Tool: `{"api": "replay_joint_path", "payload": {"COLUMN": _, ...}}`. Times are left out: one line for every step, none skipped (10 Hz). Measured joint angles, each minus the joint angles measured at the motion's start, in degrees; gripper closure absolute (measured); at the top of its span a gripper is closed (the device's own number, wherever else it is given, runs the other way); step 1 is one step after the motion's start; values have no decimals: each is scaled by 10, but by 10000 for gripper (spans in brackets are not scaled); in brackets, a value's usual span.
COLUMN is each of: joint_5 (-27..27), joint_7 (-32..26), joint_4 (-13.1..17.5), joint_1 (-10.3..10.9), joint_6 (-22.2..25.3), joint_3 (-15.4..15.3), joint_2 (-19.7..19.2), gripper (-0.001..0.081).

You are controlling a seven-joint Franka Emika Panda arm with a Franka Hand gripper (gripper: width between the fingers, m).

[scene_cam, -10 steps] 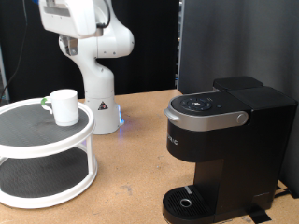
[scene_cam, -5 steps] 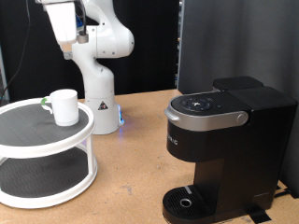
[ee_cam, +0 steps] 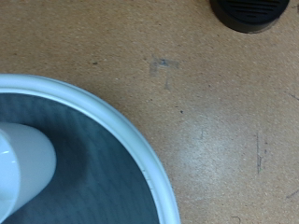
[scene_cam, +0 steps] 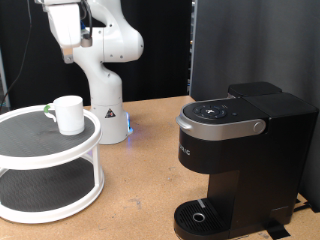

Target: Make a cup of coffee with the keurig machine

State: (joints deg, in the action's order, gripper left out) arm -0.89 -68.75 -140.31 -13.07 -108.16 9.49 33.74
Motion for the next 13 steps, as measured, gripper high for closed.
{"api": "replay_joint_path", "payload": {"joint_5": 0, "joint_7": -15, "joint_4": -1, "joint_1": -1, "joint_6": 12, "joint_3": 9, "joint_2": 11, "gripper": 800}}
{"api": "replay_joint_path", "payload": {"joint_5": -4, "joint_7": -32, "joint_4": -2, "joint_1": -3, "joint_6": 27, "joint_3": 18, "joint_2": 25, "gripper": 800}}
{"api": "replay_joint_path", "payload": {"joint_5": -11, "joint_7": -51, "joint_4": -4, "joint_1": -6, "joint_6": 42, "joint_3": 27, "joint_2": 41, "gripper": 800}}
{"api": "replay_joint_path", "payload": {"joint_5": -20, "joint_7": -73, "joint_4": -9, "joint_1": -11, "joint_6": 54, "joint_3": 36, "joint_2": 58, "gripper": 800}}
{"api": "replay_joint_path", "payload": {"joint_5": -33, "joint_7": -100, "joint_4": -14, "joint_1": -15, "joint_6": 66, "joint_3": 47, "joint_2": 75, "gripper": 800}}
{"api": "replay_joint_path", "payload": {"joint_5": -42, "joint_7": -124, "joint_4": -21, "joint_1": -19, "joint_6": 71, "joint_3": 56, "joint_2": 91, "gripper": 800}}
{"api": "replay_joint_path", "payload": {"joint_5": -44, "joint_7": -136, "joint_4": -31, "joint_1": -20, "joint_6": 71, "joint_3": 61, "joint_2": 108, "gripper": 800}}
{"api": "replay_joint_path", "payload": {"joint_5": -44, "joint_7": -128, "joint_4": -31, "joint_1": -20, "joint_6": 71, "joint_3": 61, "joint_2": 107, "gripper": 800}}
{"api": "replay_joint_path", "payload": {"joint_5": -41, "joint_7": -103, "joint_4": -33, "joint_1": -23, "joint_6": 63, "joint_3": 61, "joint_2": 106, "gripper": 800}}
{"api": "replay_joint_path", "payload": {"joint_5": -38, "joint_7": -69, "joint_4": -36, "joint_1": -27, "joint_6": 59, "joint_3": 61, "joint_2": 106, "gripper": 800}}
{"api": "replay_joint_path", "payload": {"joint_5": -35, "joint_7": -41, "joint_4": -39, "joint_1": -33, "joint_6": 60, "joint_3": 61, "joint_2": 105, "gripper": 800}}
{"api": "replay_joint_path", "payload": {"joint_5": -35, "joint_7": -23, "joint_4": -41, "joint_1": -39, "joint_6": 67, "joint_3": 61, "joint_2": 105, "gripper": 800}}
{"api": "replay_joint_path", "payload": {"joint_5": -36, "joint_7": -10, "joint_4": -44, "joint_1": -46, "joint_6": 78, "joint_3": 61, "joint_2": 105, "gripper": 800}}
